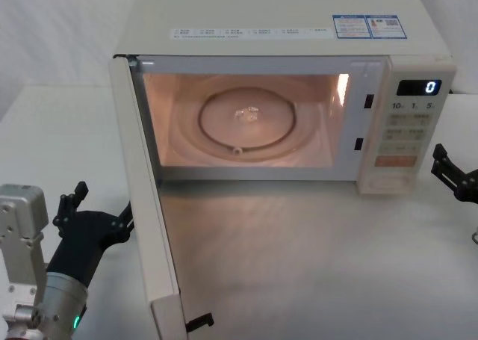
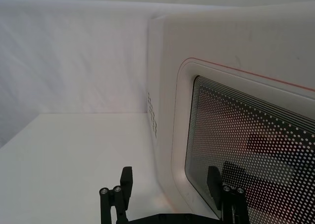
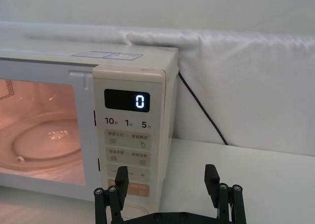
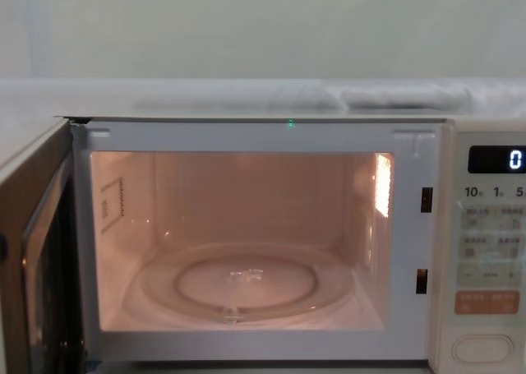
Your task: Press the button to open the microwave door with one hand; close the microwave door with the other hand.
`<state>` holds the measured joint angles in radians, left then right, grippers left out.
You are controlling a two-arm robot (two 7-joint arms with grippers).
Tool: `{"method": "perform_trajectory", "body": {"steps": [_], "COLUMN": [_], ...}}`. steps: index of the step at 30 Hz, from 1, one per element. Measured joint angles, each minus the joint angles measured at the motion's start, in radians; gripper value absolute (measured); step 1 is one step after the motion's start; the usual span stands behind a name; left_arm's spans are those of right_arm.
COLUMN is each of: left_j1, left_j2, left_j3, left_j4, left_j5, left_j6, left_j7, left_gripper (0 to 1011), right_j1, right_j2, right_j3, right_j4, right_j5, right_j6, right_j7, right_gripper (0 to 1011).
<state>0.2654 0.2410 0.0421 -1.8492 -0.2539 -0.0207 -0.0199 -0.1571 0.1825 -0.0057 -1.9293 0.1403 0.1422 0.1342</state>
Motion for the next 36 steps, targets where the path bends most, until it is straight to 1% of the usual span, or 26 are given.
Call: {"method": "perform_trajectory", "body": {"steps": [3, 6, 7, 11, 12, 13, 14, 15, 16, 17, 18, 19, 22, 23, 26, 28, 29, 32, 33, 36], "left_j1": [0.000, 0.000, 0.000, 0.000, 0.000, 0.000, 0.000, 0.000, 0.000, 0.000, 0.000, 0.000, 0.000, 0.000, 0.000, 0.000, 0.000, 0.000, 0.000, 0.000], "left_j2": [0.000, 0.000, 0.000, 0.000, 0.000, 0.000, 0.000, 0.000, 0.000, 0.000, 0.000, 0.000, 0.000, 0.000, 0.000, 0.000, 0.000, 0.000, 0.000, 0.000], "left_j3": [0.000, 0.000, 0.000, 0.000, 0.000, 0.000, 0.000, 0.000, 0.000, 0.000, 0.000, 0.000, 0.000, 0.000, 0.000, 0.000, 0.000, 0.000, 0.000, 0.000], "left_j4": [0.000, 0.000, 0.000, 0.000, 0.000, 0.000, 0.000, 0.000, 0.000, 0.000, 0.000, 0.000, 0.000, 0.000, 0.000, 0.000, 0.000, 0.000, 0.000, 0.000], "left_j5": [0.000, 0.000, 0.000, 0.000, 0.000, 0.000, 0.000, 0.000, 0.000, 0.000, 0.000, 0.000, 0.000, 0.000, 0.000, 0.000, 0.000, 0.000, 0.000, 0.000], "left_j6": [0.000, 0.000, 0.000, 0.000, 0.000, 0.000, 0.000, 0.000, 0.000, 0.000, 0.000, 0.000, 0.000, 0.000, 0.000, 0.000, 0.000, 0.000, 0.000, 0.000], "left_j7": [0.000, 0.000, 0.000, 0.000, 0.000, 0.000, 0.000, 0.000, 0.000, 0.000, 0.000, 0.000, 0.000, 0.000, 0.000, 0.000, 0.000, 0.000, 0.000, 0.000], "left_gripper": [951, 870, 870, 734, 734, 669, 669, 624, 603, 541, 523, 459, 395, 332, 238, 193, 136, 79, 23, 0], "right_j1": [0.000, 0.000, 0.000, 0.000, 0.000, 0.000, 0.000, 0.000, 0.000, 0.000, 0.000, 0.000, 0.000, 0.000, 0.000, 0.000, 0.000, 0.000, 0.000, 0.000], "right_j2": [0.000, 0.000, 0.000, 0.000, 0.000, 0.000, 0.000, 0.000, 0.000, 0.000, 0.000, 0.000, 0.000, 0.000, 0.000, 0.000, 0.000, 0.000, 0.000, 0.000], "right_j3": [0.000, 0.000, 0.000, 0.000, 0.000, 0.000, 0.000, 0.000, 0.000, 0.000, 0.000, 0.000, 0.000, 0.000, 0.000, 0.000, 0.000, 0.000, 0.000, 0.000], "right_j4": [0.000, 0.000, 0.000, 0.000, 0.000, 0.000, 0.000, 0.000, 0.000, 0.000, 0.000, 0.000, 0.000, 0.000, 0.000, 0.000, 0.000, 0.000, 0.000, 0.000], "right_j5": [0.000, 0.000, 0.000, 0.000, 0.000, 0.000, 0.000, 0.000, 0.000, 0.000, 0.000, 0.000, 0.000, 0.000, 0.000, 0.000, 0.000, 0.000, 0.000, 0.000], "right_j6": [0.000, 0.000, 0.000, 0.000, 0.000, 0.000, 0.000, 0.000, 0.000, 0.000, 0.000, 0.000, 0.000, 0.000, 0.000, 0.000, 0.000, 0.000, 0.000, 0.000], "right_j7": [0.000, 0.000, 0.000, 0.000, 0.000, 0.000, 0.000, 0.000, 0.000, 0.000, 0.000, 0.000, 0.000, 0.000, 0.000, 0.000, 0.000, 0.000, 0.000, 0.000], "right_gripper": [1002, 1002, 1002, 1002, 1002, 1002, 1002, 1002, 1002, 1002, 1002, 1002, 1002, 1002, 1002, 1002, 1002, 1002, 1002, 1002]}}
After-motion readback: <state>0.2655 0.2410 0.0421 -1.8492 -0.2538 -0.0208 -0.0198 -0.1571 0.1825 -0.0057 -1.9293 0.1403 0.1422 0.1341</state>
